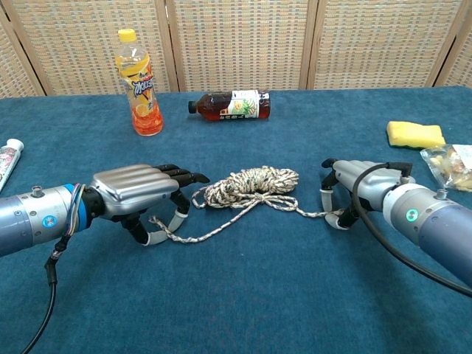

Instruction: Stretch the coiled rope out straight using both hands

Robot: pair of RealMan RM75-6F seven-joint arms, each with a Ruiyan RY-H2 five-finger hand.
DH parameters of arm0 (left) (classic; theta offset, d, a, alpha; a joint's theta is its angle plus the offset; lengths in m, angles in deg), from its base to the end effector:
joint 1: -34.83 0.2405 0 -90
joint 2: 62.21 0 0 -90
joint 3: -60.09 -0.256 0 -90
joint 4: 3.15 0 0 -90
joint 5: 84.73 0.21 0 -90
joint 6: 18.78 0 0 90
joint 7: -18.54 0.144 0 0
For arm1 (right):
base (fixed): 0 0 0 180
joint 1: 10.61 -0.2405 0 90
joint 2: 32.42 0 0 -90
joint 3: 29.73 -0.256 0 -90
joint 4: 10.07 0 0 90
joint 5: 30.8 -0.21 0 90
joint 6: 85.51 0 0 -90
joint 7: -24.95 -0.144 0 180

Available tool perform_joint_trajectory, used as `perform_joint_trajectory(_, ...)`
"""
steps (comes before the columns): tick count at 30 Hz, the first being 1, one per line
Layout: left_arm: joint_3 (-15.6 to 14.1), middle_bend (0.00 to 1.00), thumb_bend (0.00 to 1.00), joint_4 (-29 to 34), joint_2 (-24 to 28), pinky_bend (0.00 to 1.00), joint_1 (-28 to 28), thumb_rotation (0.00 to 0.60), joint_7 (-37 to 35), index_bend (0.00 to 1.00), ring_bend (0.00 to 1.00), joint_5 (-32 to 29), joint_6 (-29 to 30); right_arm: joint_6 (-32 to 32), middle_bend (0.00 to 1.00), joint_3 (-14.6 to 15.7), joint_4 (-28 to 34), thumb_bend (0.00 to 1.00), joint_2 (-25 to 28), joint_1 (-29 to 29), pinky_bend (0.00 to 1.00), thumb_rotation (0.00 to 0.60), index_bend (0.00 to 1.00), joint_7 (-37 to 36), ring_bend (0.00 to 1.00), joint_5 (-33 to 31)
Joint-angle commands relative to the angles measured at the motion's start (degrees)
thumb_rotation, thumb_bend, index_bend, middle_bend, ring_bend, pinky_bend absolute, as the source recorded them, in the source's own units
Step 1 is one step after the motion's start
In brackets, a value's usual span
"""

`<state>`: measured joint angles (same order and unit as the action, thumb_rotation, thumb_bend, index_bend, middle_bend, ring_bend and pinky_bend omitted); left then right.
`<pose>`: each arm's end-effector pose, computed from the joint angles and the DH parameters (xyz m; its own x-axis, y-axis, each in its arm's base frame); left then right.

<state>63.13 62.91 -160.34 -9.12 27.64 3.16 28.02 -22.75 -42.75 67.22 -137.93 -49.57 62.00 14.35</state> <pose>-0.1632 0.3235 -0.0857 0.6798 0.2452 0.6912 0.6329 -0.6724 -0.3839 -0.1661 -0.3203 -0.0821 0.4024 -0.3418 0.8493 -0.9127 -0.0779 0.4011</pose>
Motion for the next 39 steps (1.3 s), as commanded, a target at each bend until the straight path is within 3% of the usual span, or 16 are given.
perform_joint_trajectory(1,0.1,0.0,0.44,0.3,0.2,0.0,-0.2,0.6,0.4,0.64,0.0,-0.8,-0.3,0.1,0.0,0.0,0.1,0.45,0.1,0.0,0.0,0.6,0.66,0.0,0.0,0.1)
perform_joint_trajectory(16,-0.2,0.0,0.59,0.2,0.9,0.0,-0.1,0.6,0.2,0.75,0.0,-1.9,0.9,0.6,0.0,0.0,0.7,0.49,0.4,0.1,0.0,0.6,0.67,0.3,0.0,0.2)
perform_joint_trajectory(25,-0.1,0.0,0.6,0.0,2.1,0.0,0.2,0.6,0.6,0.8,0.0,-2.8,2.0,1.1,0.0,0.0,0.3,0.52,0.6,0.3,0.0,0.6,0.69,-0.2,0.0,0.9)
perform_joint_trajectory(33,0.5,0.0,0.6,-0.7,10.0,0.0,4.0,0.6,-4.4,0.81,0.0,-6.5,4.3,2.5,0.0,-1.0,-1.2,0.52,3.2,1.2,0.0,0.6,0.69,-1.6,0.0,2.4)
perform_joint_trajectory(39,1.3,0.0,0.6,-5.7,15.6,0.0,6.3,0.6,-9.2,0.81,0.0,-9.4,4.5,3.0,0.0,-2.5,-2.5,0.52,6.1,1.6,0.0,0.6,0.69,-1.7,0.0,2.0)
